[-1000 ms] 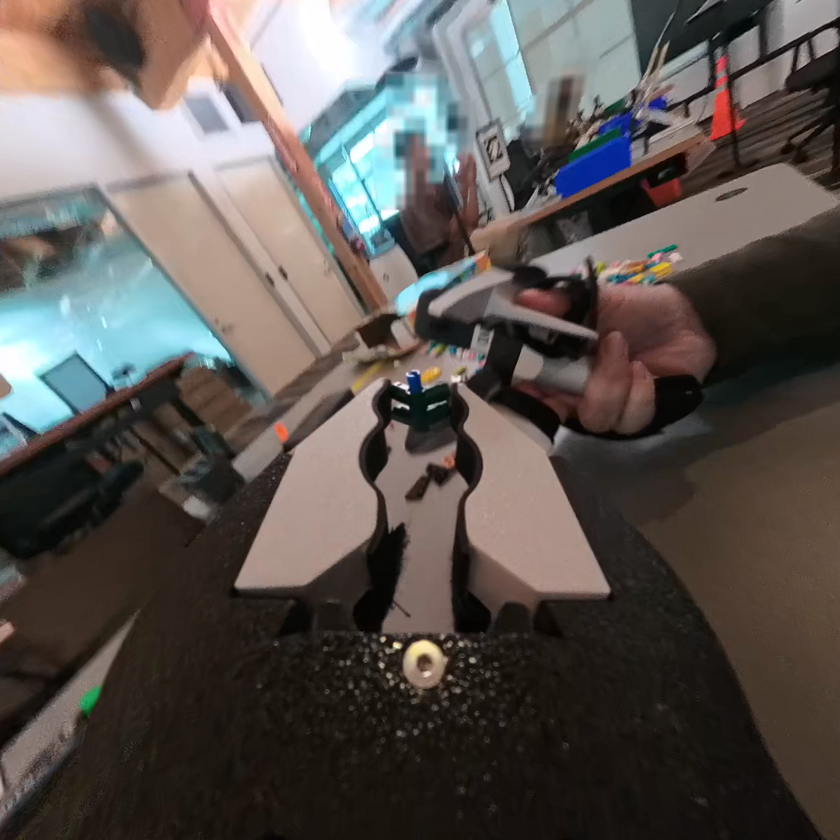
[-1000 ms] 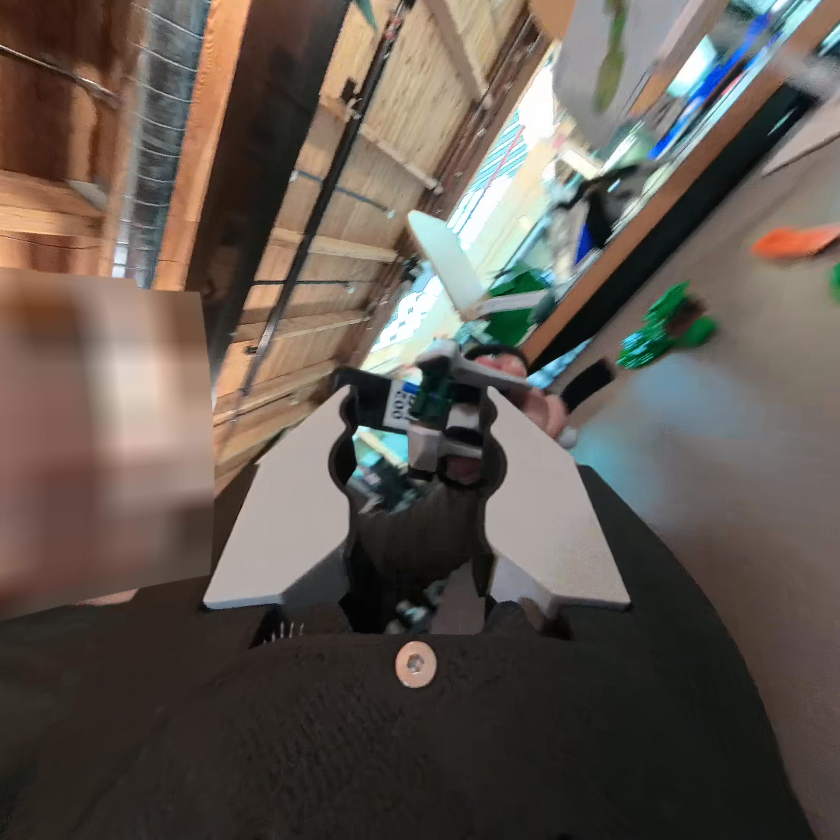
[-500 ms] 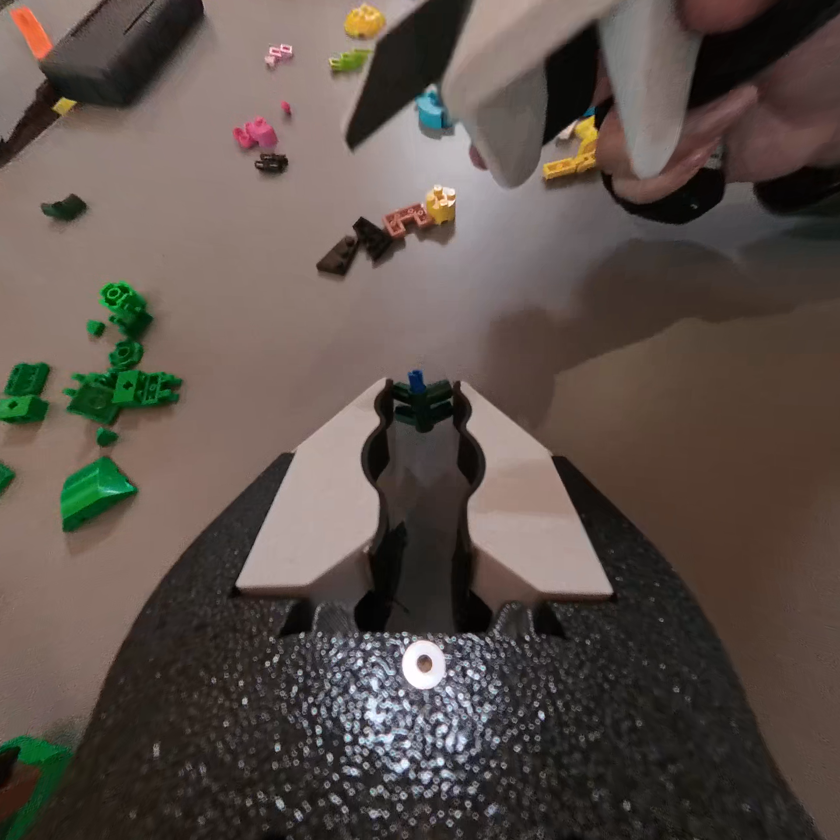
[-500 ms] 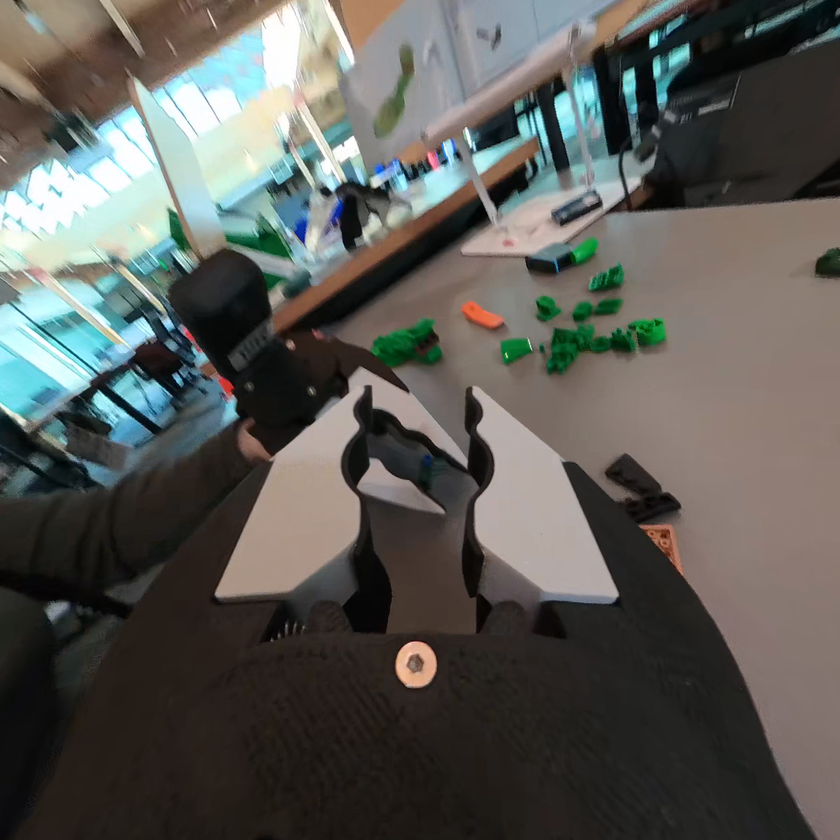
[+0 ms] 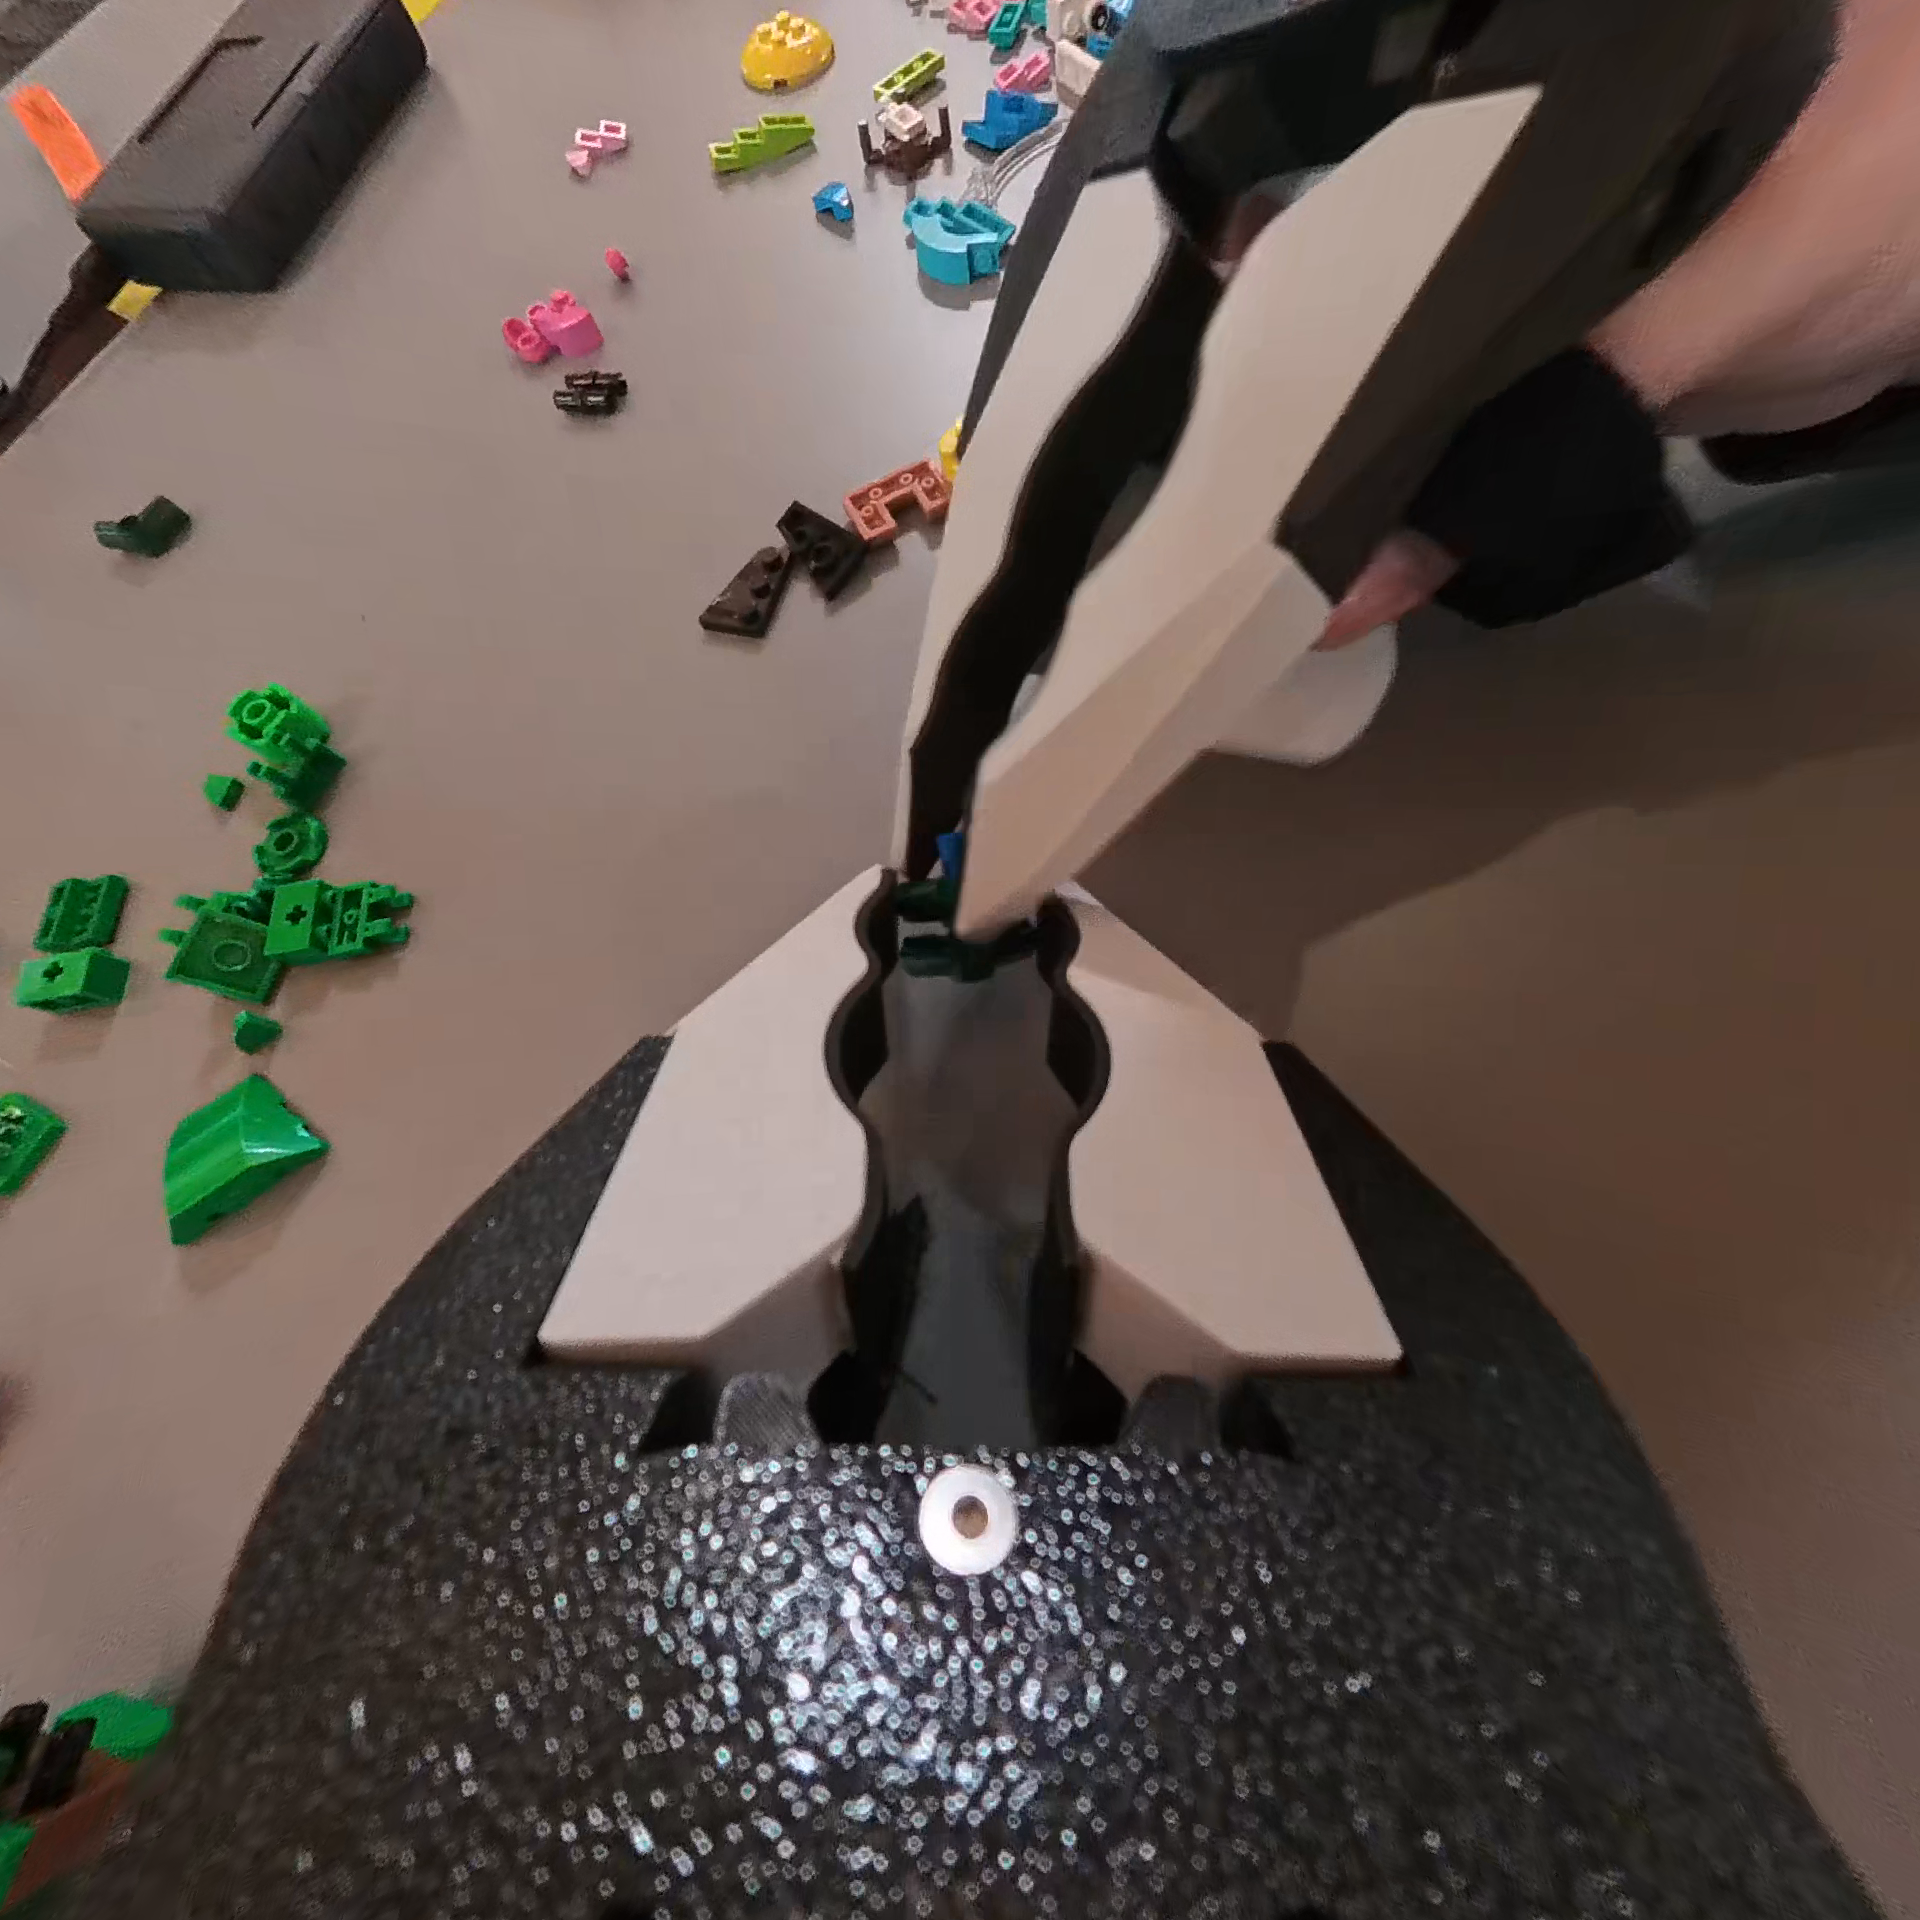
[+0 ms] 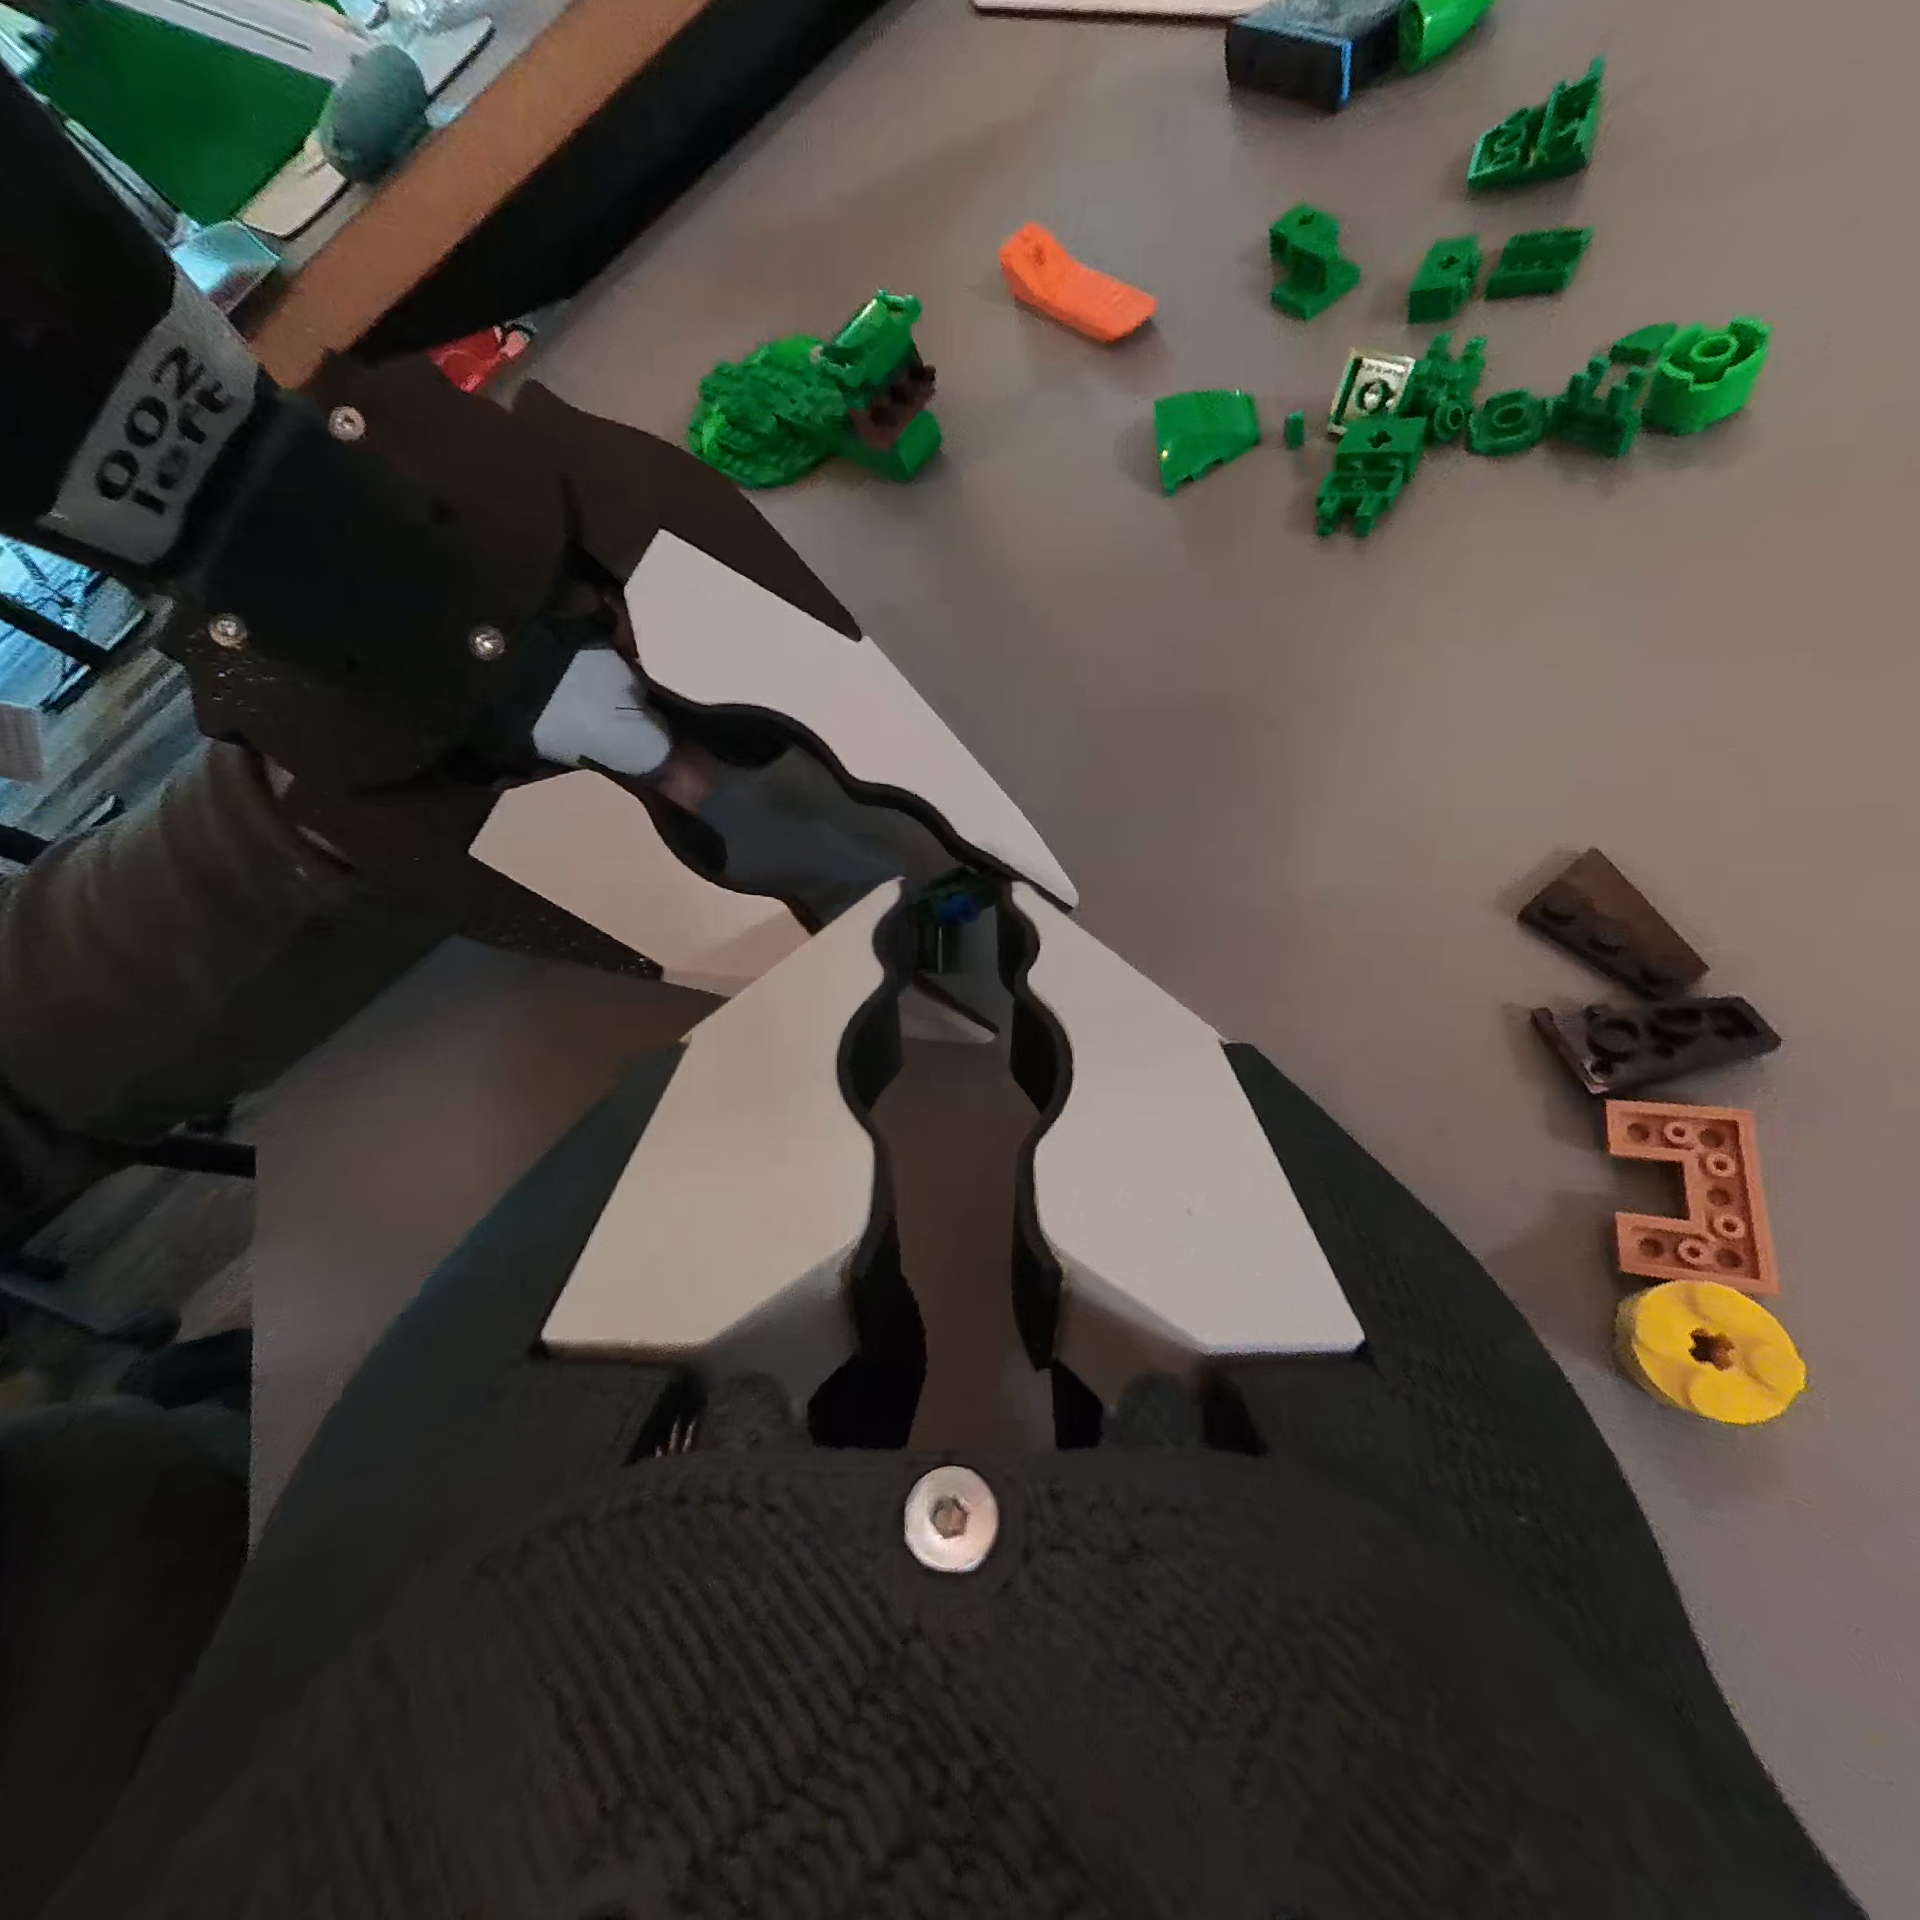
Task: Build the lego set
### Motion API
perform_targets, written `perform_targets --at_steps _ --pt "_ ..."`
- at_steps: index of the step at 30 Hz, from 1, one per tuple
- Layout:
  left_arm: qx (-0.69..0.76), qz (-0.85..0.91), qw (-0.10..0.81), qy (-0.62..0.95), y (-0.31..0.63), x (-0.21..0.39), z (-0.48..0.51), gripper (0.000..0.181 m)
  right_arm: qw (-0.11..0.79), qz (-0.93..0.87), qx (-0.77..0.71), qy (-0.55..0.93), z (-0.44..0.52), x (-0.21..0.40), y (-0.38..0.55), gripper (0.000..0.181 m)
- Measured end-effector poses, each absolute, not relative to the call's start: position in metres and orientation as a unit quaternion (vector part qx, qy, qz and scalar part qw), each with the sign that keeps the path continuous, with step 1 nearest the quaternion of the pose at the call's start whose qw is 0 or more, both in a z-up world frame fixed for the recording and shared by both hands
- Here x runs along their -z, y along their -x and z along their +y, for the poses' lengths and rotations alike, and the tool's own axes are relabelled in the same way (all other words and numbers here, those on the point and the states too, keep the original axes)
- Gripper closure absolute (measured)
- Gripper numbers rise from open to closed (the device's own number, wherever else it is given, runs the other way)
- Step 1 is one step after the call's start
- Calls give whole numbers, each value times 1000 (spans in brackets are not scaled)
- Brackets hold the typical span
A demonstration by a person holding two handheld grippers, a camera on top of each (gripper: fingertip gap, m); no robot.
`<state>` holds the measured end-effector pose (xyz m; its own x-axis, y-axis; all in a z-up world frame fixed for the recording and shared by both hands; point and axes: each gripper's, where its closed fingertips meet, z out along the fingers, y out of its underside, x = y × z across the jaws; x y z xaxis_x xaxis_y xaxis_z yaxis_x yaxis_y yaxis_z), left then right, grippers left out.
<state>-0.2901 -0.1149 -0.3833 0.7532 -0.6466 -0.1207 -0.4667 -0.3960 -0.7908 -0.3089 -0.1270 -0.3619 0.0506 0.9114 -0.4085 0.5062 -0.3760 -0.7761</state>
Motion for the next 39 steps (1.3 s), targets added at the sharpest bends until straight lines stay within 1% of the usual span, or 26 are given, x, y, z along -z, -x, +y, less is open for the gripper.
perform_targets --at_steps 3,4,7,9,10,11,13,17,21,22,23,24,27,31,36,39 --pt "104 337 451 820 288 379 -113 156 222 -510 -467 687 -125 358 307 172" --pt "102 351 452 814 285 379 -115 153 224 -514 -465 685 -125 357 305 173" --pt "89 390 450 798 282 375 -122 128 234 -536 -440 681 -124 356 302 173" --pt "80 402 471 781 289 364 -124 115 247 -565 -397 680 -122 358 298 173" --pt "78 399 488 773 294 356 -123 119 256 -581 -370 679 -121 359 297 174" --pt "70 384 512 765 302 346 -120 127 266 -596 -341 676 -121 360 296 173" --pt "72 353 558 748 315 326 -116 133 284 -619 -293 671 -121 362 298 174" --pt "34 267 628 730 349 298 -105 138 300 -656 -217 658 -128 371 305 173" --pt "7 222 644 732 367 294 -98 135 308 -674 -180 647 -133 375 311 173" --pt "3 216 646 732 369 294 -97 135 309 -674 -180 646 -134 375 312 171" --pt "-1 211 647 733 371 294 -97 134 312 -670 -184 648 -134 374 313 163" --pt "-4 207 649 732 372 293 -96 132 315 -665 -191 650 -134 371 314 159" --pt "-10 184 658 730 378 290 -94 130 328 -638 -233 656 -131 356 312 154" --pt "-15 133 689 712 392 280 -93 130 362 -566 -321 668 -111 327 302 152" --pt "-33 60 756 651 402 262 -97 137 440 -510 -321 666 -69 310 284 153" --pt "4 34 757 653 398 267 -93 136 432 -512 -333 663 -62 313 293 156"
